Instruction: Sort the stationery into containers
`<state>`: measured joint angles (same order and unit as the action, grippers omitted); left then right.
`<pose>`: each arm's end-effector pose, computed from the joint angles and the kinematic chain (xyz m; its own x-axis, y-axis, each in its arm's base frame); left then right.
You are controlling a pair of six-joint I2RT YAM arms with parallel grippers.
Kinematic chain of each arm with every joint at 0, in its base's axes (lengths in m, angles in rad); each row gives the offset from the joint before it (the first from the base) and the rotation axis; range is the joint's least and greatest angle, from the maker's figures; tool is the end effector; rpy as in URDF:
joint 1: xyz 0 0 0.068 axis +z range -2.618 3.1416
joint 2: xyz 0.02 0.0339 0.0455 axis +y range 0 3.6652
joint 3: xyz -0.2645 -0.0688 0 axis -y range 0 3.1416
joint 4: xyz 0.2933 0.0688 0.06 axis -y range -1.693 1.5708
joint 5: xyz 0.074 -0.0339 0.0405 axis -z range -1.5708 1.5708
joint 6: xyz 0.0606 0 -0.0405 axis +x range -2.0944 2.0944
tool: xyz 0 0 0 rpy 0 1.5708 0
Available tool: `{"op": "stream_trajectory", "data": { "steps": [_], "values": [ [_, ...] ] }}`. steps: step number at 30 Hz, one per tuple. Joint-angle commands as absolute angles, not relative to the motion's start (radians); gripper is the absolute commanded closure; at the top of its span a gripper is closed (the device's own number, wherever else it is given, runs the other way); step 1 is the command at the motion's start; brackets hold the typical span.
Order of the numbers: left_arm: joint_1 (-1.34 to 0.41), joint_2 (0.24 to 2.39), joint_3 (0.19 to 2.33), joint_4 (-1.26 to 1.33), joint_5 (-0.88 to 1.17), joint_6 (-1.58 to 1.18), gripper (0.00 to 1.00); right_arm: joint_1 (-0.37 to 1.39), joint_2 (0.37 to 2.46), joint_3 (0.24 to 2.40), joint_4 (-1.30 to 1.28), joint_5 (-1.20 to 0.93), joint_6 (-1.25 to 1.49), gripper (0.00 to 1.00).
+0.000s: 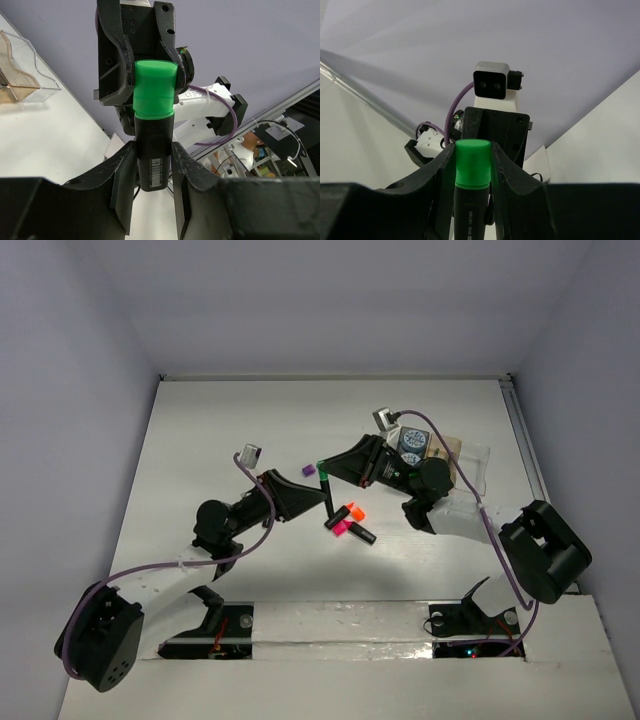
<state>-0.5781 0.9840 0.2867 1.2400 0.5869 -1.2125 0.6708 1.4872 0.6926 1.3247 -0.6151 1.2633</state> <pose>0.1856 -0.1612 0.2557 -0.6464 -0.5094 -0.5681 0.7039 -0.1106 -0.7016 0.2546 0.2467 0.2723 -0.7357 0.4099 -0.5392 -0.6492 -0.1996 0.7340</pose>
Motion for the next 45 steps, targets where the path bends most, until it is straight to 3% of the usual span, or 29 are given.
{"op": "stream_trajectory", "data": {
  "steps": [1, 20, 33, 36, 40, 45],
  "values": [
    [-0.541, 0.928, 0.295, 1.525, 0.525, -1.201, 1.00, 0.699, 1.483, 0.689, 1.681, -0.748, 1.305, 0.76],
    [-0.445, 0.916, 0.322, 1.528, 0.537, -1.203, 1.00, 0.742, 1.416, 0.586, 1.646, -0.733, 1.227, 0.77],
    [-0.404, 0.954, 0.350, 1.635, 0.568, -1.272, 1.00, 0.784, 1.490, 0.554, 1.686, -0.673, 1.145, 0.78],
    [-0.381, 0.884, 0.353, 1.481, 0.568, -1.200, 1.00, 0.784, 1.477, 0.561, 1.556, -0.660, 1.056, 0.78],
    [-0.380, 0.769, 0.412, 1.034, 0.540, -1.014, 1.00, 0.747, 1.434, 0.546, 1.462, -0.667, 1.022, 0.78],
    [-0.435, 0.666, 0.474, 0.558, 0.457, -0.704, 1.00, 0.721, 1.194, 0.491, 1.093, -0.603, 0.821, 0.79]
  ]
}}
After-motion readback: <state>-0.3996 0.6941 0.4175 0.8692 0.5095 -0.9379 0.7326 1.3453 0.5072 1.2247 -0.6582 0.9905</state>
